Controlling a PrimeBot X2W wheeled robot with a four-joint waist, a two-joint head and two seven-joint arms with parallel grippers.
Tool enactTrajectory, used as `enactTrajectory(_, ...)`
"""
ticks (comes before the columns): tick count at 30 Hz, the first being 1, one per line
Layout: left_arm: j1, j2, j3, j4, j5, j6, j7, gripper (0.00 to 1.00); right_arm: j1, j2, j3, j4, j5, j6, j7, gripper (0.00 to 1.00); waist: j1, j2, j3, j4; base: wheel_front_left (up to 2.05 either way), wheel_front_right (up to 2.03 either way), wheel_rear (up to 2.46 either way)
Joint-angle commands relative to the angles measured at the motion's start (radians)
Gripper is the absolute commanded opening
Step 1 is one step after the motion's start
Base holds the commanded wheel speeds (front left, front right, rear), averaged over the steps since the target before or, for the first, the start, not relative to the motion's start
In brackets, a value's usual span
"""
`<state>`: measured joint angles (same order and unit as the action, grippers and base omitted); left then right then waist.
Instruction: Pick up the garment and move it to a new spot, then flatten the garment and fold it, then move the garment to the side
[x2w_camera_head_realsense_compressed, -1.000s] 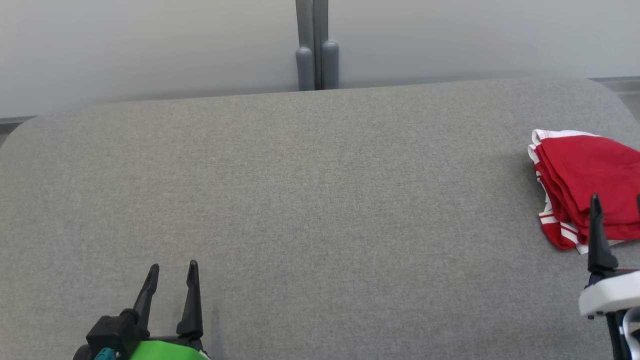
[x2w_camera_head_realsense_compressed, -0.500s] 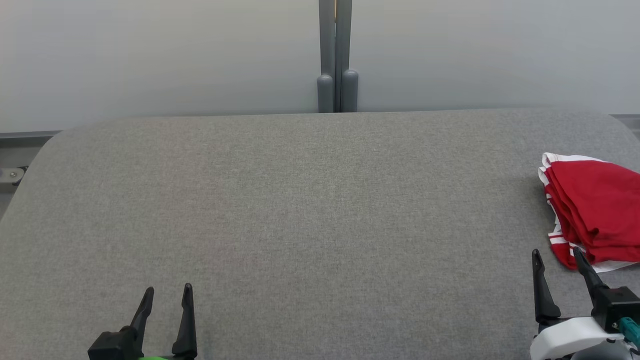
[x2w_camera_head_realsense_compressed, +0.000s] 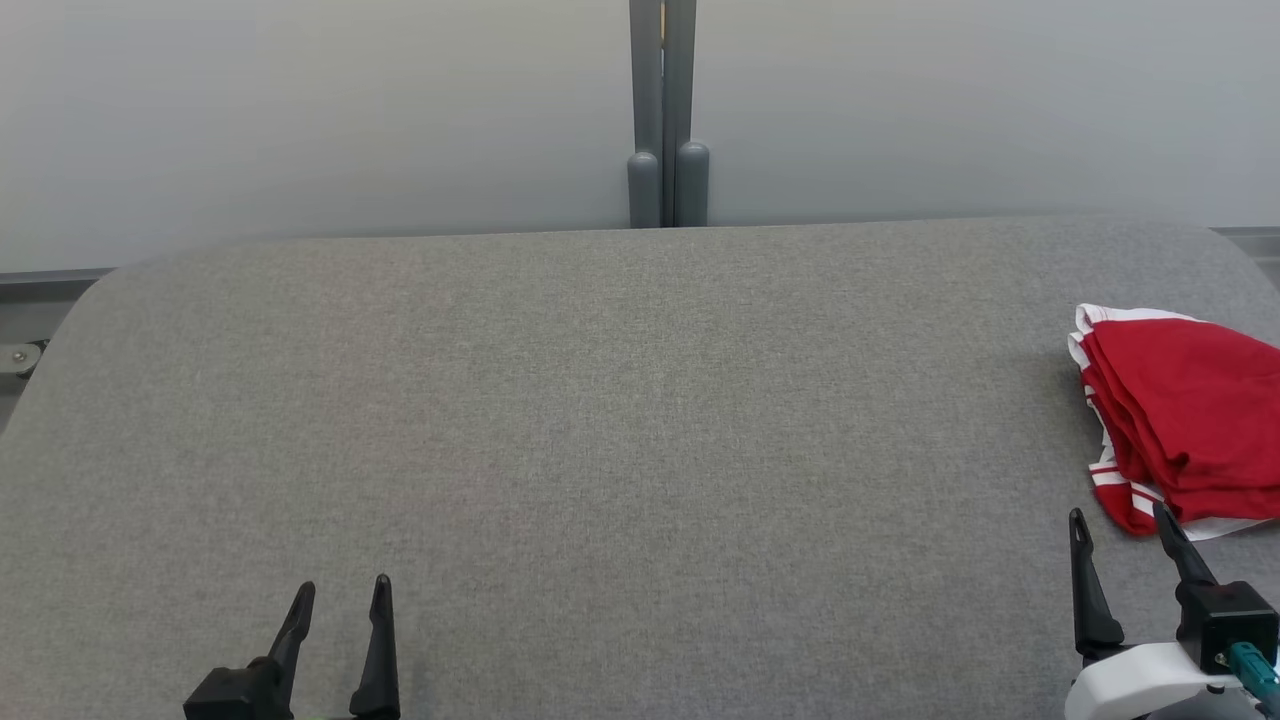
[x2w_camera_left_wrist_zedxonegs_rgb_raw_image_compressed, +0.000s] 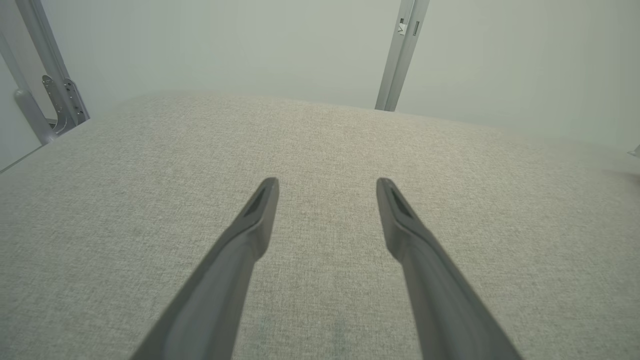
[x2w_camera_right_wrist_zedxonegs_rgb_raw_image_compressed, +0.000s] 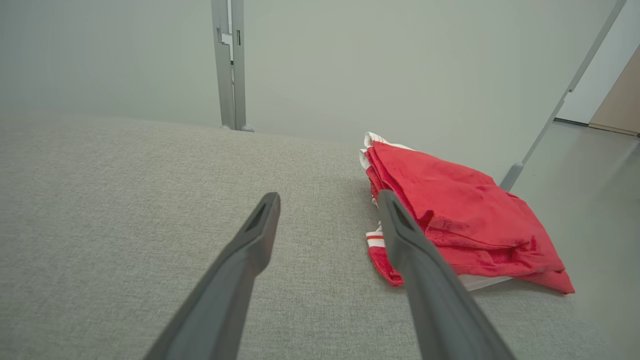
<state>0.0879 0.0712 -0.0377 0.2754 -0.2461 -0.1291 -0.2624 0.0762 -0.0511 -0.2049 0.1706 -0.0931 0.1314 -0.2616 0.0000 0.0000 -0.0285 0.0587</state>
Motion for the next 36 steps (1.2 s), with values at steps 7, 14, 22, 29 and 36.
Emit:
enactTrajectory(7, -0.012, -0.001, -0.003, -0.006, 0.000, -0.003, -0.003, 1.00, -0.011, -0.001, -0.005, 0.002, 0.007, -0.002, -0.004, 1.00, 0.0000, 0.0000, -0.002, 0.000, 0.00, 0.00, 0.00)
enactTrajectory(14, -0.009, 0.002, -0.005, -0.014, 0.000, -0.003, -0.003, 1.00, -0.022, -0.001, -0.029, 0.013, 0.031, -0.002, -0.004, 1.00, 0.0000, 0.0000, -0.002, -0.001, 0.00, 0.00, 0.00)
enactTrajectory(22, -0.007, 0.006, -0.001, -0.018, 0.006, -0.003, -0.003, 1.00, -0.026, 0.000, -0.035, 0.019, 0.032, -0.002, -0.004, 1.00, 0.0000, 0.0000, -0.001, -0.002, 0.00, 0.00, 0.00)
enactTrajectory(29, -0.003, 0.006, 0.000, -0.022, 0.005, -0.003, -0.003, 1.00, -0.022, 0.000, -0.032, 0.027, 0.025, -0.002, -0.004, 1.00, 0.0000, 0.0000, -0.003, -0.002, 0.00, 0.00, 0.00)
enactTrajectory(36, -0.008, 0.003, 0.000, -0.021, 0.006, -0.003, -0.003, 1.00, -0.023, 0.000, -0.029, 0.032, 0.026, -0.002, -0.004, 1.00, 0.0000, 0.0000, -0.004, 0.012, 0.00, 0.00, 0.00)
